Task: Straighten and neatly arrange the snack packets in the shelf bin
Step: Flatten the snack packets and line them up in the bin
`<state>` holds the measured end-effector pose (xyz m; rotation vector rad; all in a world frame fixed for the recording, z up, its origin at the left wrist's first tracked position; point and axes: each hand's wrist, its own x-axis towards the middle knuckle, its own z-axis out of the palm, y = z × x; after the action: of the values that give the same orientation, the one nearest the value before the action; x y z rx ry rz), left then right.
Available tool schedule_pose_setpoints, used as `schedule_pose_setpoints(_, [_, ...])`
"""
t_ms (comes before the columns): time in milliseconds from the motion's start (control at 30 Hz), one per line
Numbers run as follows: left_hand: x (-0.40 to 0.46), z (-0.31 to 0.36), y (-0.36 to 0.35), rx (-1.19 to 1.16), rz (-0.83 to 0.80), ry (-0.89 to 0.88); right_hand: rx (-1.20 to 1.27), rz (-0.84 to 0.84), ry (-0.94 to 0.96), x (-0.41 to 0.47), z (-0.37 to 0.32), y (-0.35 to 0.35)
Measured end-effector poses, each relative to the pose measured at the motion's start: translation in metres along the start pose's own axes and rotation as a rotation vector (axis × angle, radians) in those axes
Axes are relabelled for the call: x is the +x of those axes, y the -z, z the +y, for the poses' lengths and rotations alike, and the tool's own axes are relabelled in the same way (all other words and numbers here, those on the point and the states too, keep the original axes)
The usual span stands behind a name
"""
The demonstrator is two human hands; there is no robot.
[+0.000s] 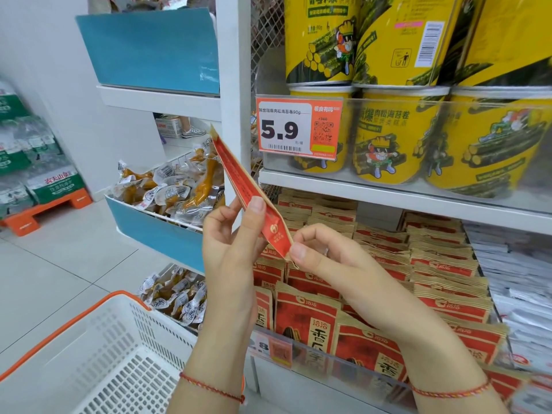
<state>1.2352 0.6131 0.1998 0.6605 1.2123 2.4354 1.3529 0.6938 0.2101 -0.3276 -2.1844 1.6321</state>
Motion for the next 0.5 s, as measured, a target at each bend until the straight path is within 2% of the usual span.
schedule_pose_setpoints(500, [0.0008,-0.0019,-0.0014,0.043,0.004,0.008,-0.054,0.007,0.024,0.0,0.0036,0.0021])
